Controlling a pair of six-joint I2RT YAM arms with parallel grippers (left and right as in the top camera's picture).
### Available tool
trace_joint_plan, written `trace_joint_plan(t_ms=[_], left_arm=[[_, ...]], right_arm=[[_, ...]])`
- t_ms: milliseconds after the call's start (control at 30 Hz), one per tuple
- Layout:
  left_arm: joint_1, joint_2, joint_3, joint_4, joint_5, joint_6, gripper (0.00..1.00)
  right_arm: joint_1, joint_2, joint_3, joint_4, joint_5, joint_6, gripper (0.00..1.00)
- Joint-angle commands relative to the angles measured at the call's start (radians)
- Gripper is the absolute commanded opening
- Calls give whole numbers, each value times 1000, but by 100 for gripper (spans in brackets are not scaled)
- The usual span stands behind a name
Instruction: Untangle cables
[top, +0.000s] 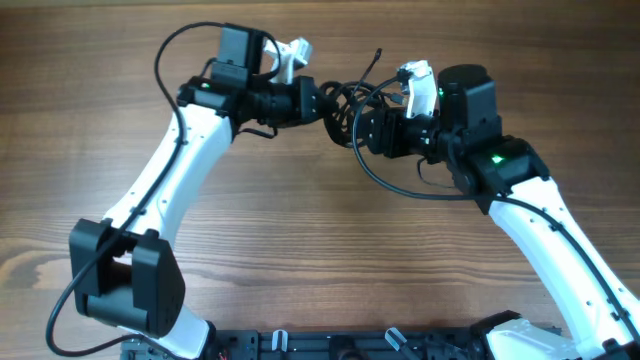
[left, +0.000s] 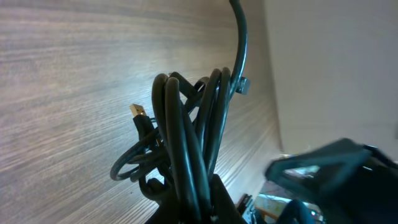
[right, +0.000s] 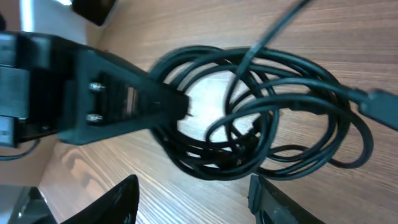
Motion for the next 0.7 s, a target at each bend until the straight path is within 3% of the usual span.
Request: trace_joint_plan(t_ms=[0,667], left_arm=[[25,4,12,19,148,50,4],[-1,4,12,8,149,-93,4]], right_arm=[[17,52,16,29,41,87,54],[36,230,16,268,61,265,29]])
